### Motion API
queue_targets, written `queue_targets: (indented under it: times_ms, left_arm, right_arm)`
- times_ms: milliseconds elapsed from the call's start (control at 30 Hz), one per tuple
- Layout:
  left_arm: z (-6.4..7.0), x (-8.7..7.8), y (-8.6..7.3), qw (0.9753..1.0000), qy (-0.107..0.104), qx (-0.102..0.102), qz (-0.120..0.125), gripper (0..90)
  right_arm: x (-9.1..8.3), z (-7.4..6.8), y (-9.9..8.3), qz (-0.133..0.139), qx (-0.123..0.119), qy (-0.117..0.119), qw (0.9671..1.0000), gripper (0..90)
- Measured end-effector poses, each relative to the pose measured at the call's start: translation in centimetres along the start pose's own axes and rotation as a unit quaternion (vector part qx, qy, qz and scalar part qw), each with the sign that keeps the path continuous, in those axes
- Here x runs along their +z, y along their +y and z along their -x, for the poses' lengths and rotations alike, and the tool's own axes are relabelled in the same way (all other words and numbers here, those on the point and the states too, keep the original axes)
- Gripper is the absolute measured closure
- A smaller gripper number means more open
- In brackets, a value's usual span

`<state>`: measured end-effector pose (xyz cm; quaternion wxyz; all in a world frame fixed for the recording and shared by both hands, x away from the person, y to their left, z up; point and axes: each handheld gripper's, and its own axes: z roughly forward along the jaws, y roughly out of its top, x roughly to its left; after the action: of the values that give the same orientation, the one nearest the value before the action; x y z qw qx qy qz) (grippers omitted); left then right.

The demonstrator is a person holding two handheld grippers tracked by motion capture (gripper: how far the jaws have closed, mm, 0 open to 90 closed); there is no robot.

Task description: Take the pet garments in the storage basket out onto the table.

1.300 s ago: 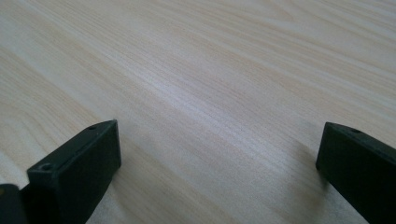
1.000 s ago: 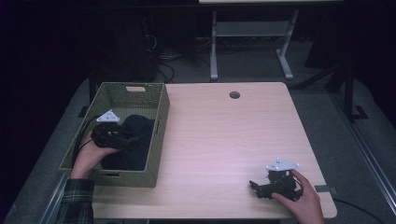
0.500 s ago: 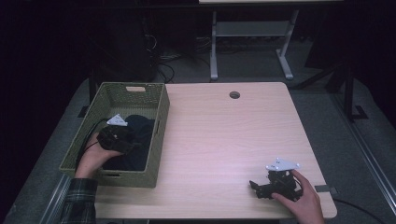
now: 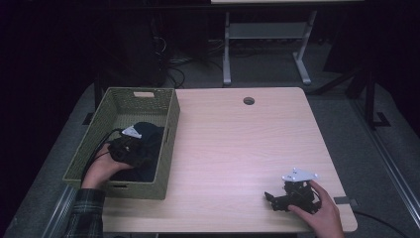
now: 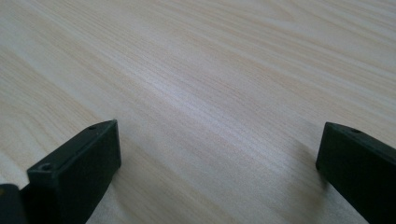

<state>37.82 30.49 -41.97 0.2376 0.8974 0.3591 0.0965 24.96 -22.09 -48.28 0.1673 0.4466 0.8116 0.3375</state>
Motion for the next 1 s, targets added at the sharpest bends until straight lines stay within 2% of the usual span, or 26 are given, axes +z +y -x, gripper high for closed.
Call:
queue_targets:
  times_ms: [200, 300, 467, 667, 800, 867, 1000]
  left_arm:
    - [0.0, 0.6, 0.0, 0.9996, -0.006, -0.003, -0.027, 14.0]
    - [-0.1, 0.9, -0.1, 0.9991, -0.012, -0.012, -0.038, 14.0]
    - [0.1, 1.6, -0.1, 0.9978, -0.009, -0.007, -0.065, 13.7]
    - [0.1, 1.8, -0.1, 0.9965, -0.017, -0.010, -0.081, 15.3]
    - [0.0, 1.6, -0.1, 0.9962, -0.012, -0.012, -0.085, 29.9]
    - [0.0, 1.4, 0.0, 0.9961, -0.008, -0.020, -0.086, 40.1]
    - [0.0, 1.1, 0.0, 0.9954, -0.014, -0.022, -0.092, 62.1]
  right_arm:
    - [0.0, 0.0, 0.0, 0.000, 0.000, 0.000, 1.0000, 0.0]
    - [0.0, 0.0, 0.0, 0.000, 0.000, 0.000, 1.0000, 0.0]
    - [0.0, 0.0, 0.0, 0.000, 0.001, 0.000, 1.0000, 0.0]
    - [0.0, 0.0, 0.0, 0.000, 0.000, 0.000, 1.0000, 0.0]
    - [0.0, 0.0, 0.0, 0.000, 0.000, 0.000, 1.0000, 0.0]
    - [0.0, 0.0, 0.0, 0.000, 0.000, 0.000, 1.0000, 0.0]
    - [0.0, 0.0, 0.0, 0.000, 0.000, 0.000, 1.0000, 0.0]
